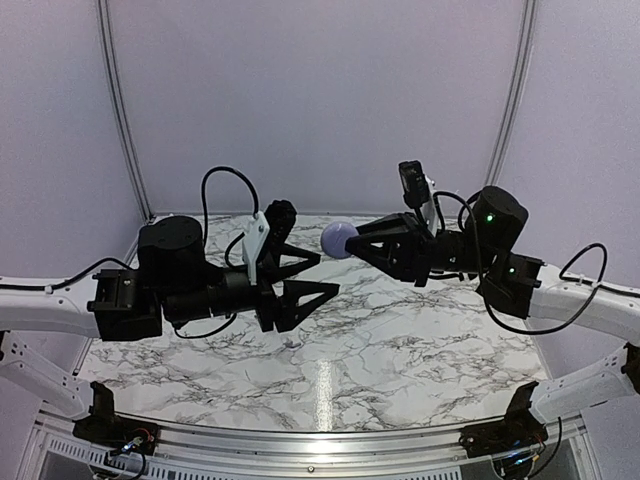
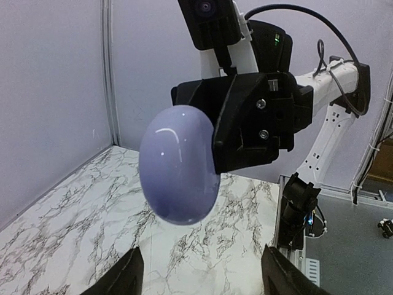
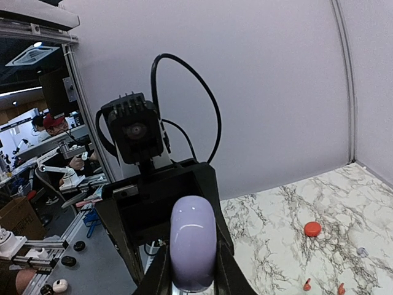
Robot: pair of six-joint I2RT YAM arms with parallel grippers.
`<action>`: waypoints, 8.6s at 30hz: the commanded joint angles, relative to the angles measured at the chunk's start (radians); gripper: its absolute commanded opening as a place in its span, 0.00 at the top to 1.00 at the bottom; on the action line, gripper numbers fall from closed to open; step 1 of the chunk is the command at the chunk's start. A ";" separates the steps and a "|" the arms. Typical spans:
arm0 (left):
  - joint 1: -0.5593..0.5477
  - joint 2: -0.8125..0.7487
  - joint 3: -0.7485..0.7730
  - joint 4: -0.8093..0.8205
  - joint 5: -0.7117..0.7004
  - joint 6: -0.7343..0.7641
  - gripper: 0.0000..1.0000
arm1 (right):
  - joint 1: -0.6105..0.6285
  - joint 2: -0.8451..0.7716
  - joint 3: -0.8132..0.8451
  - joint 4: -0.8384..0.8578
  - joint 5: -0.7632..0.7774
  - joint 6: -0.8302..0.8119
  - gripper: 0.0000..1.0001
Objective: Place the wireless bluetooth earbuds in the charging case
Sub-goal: Pass from the right arm to the left, then pass from the left arm to the right, then open the charging case, then pick up the left earbud from the corner of the board.
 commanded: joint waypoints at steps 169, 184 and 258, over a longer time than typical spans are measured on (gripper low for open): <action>0.173 -0.001 0.014 -0.040 0.319 -0.093 0.38 | 0.058 0.081 0.201 -0.641 -0.030 -0.336 0.91; 0.173 0.053 0.065 -0.099 0.257 -0.082 0.41 | 0.058 0.082 0.195 -0.639 -0.040 -0.335 0.92; 0.768 0.689 0.374 -0.509 0.100 -0.271 0.58 | -0.144 -0.072 -0.119 -0.477 0.022 -0.236 0.97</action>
